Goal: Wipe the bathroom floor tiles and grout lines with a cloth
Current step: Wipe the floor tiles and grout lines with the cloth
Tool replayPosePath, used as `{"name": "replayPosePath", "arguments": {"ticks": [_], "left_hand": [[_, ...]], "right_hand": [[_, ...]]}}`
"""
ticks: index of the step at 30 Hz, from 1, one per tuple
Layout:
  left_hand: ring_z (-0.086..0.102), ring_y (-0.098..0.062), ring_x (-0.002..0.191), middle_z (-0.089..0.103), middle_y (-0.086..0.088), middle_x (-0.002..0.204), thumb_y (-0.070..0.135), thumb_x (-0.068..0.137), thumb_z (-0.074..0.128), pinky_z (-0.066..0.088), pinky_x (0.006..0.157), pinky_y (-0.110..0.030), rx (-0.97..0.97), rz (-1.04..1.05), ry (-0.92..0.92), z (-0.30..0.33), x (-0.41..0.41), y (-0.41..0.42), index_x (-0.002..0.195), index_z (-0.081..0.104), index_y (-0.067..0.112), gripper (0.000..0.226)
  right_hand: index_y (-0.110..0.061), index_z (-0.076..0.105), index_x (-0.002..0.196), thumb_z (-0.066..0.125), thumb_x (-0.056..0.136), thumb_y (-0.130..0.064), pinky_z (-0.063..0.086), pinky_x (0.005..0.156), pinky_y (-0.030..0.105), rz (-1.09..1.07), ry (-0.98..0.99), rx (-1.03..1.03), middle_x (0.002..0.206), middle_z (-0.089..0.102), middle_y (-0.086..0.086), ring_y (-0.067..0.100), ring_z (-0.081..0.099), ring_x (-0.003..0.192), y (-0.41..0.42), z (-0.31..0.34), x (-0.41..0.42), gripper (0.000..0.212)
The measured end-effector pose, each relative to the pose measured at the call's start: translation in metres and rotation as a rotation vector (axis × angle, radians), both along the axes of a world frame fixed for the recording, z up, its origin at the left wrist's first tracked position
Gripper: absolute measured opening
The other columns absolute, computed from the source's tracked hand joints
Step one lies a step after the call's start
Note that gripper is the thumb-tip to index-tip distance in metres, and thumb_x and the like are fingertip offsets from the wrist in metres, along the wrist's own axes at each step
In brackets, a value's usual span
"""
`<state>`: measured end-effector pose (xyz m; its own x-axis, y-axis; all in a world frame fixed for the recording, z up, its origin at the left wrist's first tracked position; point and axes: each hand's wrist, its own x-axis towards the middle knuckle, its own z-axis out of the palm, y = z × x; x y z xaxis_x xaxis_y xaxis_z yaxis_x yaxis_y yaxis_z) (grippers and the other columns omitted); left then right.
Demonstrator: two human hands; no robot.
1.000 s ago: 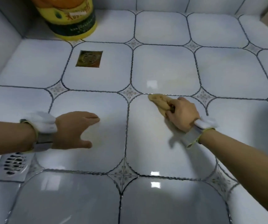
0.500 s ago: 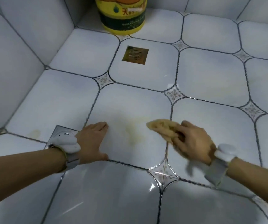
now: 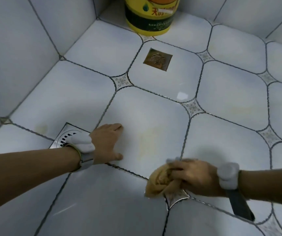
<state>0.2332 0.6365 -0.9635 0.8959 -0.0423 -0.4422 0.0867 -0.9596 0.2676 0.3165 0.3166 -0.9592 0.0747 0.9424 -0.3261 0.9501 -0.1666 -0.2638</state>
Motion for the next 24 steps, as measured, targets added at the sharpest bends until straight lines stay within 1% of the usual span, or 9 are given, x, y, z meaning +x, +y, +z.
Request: {"name": "replayPosePath", "arguments": {"ticks": [2, 6, 8, 10, 12, 16, 18, 20, 24], "left_hand": [[0.036, -0.023, 0.133, 0.031, -0.003, 0.150, 0.059, 0.078, 0.059, 0.033, 0.111, -0.034, -0.012, 0.017, -0.013, 0.000, 0.003, 0.001, 0.145, 0.026, 0.009, 0.089], [0.030, -0.015, 0.140, 0.023, 0.002, 0.157, 0.047, 0.091, 0.051, 0.025, 0.115, -0.027, -0.078, 0.109, -0.052, -0.005, 0.004, 0.010, 0.150, 0.023, 0.013, 0.074], [0.027, -0.012, 0.141, 0.022, 0.005, 0.157, 0.042, 0.094, 0.048, 0.021, 0.116, -0.025, -0.113, 0.169, -0.063, -0.007, 0.002, 0.016, 0.150, 0.024, 0.016, 0.066], [0.028, -0.011, 0.141, 0.025, 0.006, 0.156, 0.040, 0.094, 0.049, 0.021, 0.117, -0.026, -0.125, 0.200, -0.091, -0.007, 0.001, 0.019, 0.149, 0.028, 0.017, 0.062], [0.029, -0.012, 0.140, 0.028, 0.006, 0.155, 0.037, 0.094, 0.050, 0.023, 0.116, -0.026, -0.117, 0.197, -0.124, -0.003, 0.000, 0.020, 0.148, 0.031, 0.017, 0.060], [0.026, -0.011, 0.142, 0.024, 0.006, 0.156, 0.033, 0.095, 0.048, 0.020, 0.114, -0.023, -0.088, 0.172, -0.110, 0.004, -0.001, 0.015, 0.149, 0.027, 0.018, 0.060], [0.025, -0.011, 0.142, 0.024, 0.006, 0.156, 0.032, 0.095, 0.048, 0.021, 0.115, -0.023, -0.081, 0.161, -0.106, 0.004, -0.004, 0.009, 0.149, 0.026, 0.018, 0.061], [0.027, -0.012, 0.141, 0.025, 0.005, 0.156, 0.033, 0.094, 0.049, 0.024, 0.114, -0.026, -0.067, 0.136, -0.127, 0.005, -0.004, 0.004, 0.149, 0.027, 0.017, 0.061], [0.024, -0.011, 0.143, 0.023, 0.006, 0.157, 0.040, 0.092, 0.053, 0.022, 0.116, -0.027, -0.022, 0.110, -0.108, 0.007, -0.004, 0.001, 0.149, 0.027, 0.021, 0.065]], "right_hand": [[-0.023, 0.064, 0.112, 0.060, 0.089, -0.026, 0.052, 0.083, 0.033, -0.147, -0.016, 0.038, 0.120, 0.059, 0.002, 0.028, 0.064, 0.102, 0.030, -0.001, 0.045, 0.024], [-0.014, 0.066, 0.102, 0.058, 0.087, -0.025, 0.044, 0.071, 0.035, -0.824, -0.186, 0.219, 0.096, 0.057, 0.009, 0.034, 0.060, 0.089, 0.111, -0.018, 0.122, 0.021], [-0.010, 0.067, 0.096, 0.059, 0.087, -0.025, 0.039, 0.066, 0.034, -1.013, -0.224, 0.334, 0.093, 0.057, 0.012, 0.035, 0.058, 0.083, 0.130, -0.028, 0.120, 0.019], [-0.010, 0.066, 0.093, 0.061, 0.087, -0.021, 0.041, 0.064, 0.035, -0.989, -0.167, 0.461, 0.089, 0.053, 0.011, 0.034, 0.055, 0.076, 0.127, -0.036, 0.086, 0.014], [-0.017, 0.064, 0.094, 0.063, 0.084, -0.019, 0.046, 0.065, 0.037, -0.798, -0.043, 0.494, 0.088, 0.050, 0.002, 0.027, 0.053, 0.073, 0.106, -0.040, 0.029, 0.011], [-0.029, 0.060, 0.103, 0.058, 0.084, -0.031, 0.054, 0.070, 0.029, -0.314, 0.109, 0.381, 0.115, 0.055, -0.005, 0.019, 0.061, 0.095, 0.052, -0.041, -0.086, 0.019], [-0.030, 0.061, 0.103, 0.056, 0.084, -0.033, 0.051, 0.076, 0.026, -0.242, 0.136, 0.374, 0.116, 0.057, -0.004, 0.019, 0.064, 0.098, 0.048, -0.044, -0.081, 0.020], [-0.028, 0.061, 0.103, 0.054, 0.085, -0.032, 0.048, 0.077, 0.029, -0.407, 0.089, 0.411, 0.103, 0.055, -0.003, 0.022, 0.063, 0.089, 0.067, -0.043, -0.030, 0.019], [-0.016, 0.067, 0.103, 0.057, 0.087, -0.029, 0.042, 0.069, 0.034, -1.033, -0.164, 0.414, 0.094, 0.056, 0.010, 0.037, 0.060, 0.085, 0.113, -0.042, 0.106, 0.023]]}}
